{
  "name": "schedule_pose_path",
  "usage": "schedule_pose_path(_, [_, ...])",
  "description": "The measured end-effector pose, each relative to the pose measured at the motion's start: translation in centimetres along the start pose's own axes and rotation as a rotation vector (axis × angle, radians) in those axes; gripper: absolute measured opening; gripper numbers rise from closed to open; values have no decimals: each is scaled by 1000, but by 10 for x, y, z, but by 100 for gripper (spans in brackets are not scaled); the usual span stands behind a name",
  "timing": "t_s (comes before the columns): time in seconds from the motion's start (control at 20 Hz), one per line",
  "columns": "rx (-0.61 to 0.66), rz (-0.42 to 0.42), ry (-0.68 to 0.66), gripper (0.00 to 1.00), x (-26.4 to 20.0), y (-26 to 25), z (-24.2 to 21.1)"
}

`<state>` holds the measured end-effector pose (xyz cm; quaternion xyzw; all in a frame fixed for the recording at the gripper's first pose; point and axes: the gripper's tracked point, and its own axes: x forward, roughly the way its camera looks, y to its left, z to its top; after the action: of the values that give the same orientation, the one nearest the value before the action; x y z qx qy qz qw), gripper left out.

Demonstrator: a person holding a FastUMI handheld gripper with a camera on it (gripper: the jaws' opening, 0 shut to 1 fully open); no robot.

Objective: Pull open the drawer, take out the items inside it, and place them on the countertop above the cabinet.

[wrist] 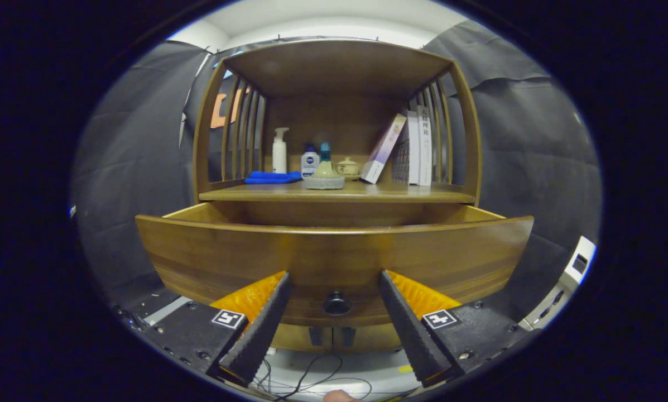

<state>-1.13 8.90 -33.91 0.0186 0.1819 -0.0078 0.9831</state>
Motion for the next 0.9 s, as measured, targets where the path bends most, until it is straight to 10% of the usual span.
schedule_pose_path(0.9, [-22, -17, 34, 100, 85, 3, 23])
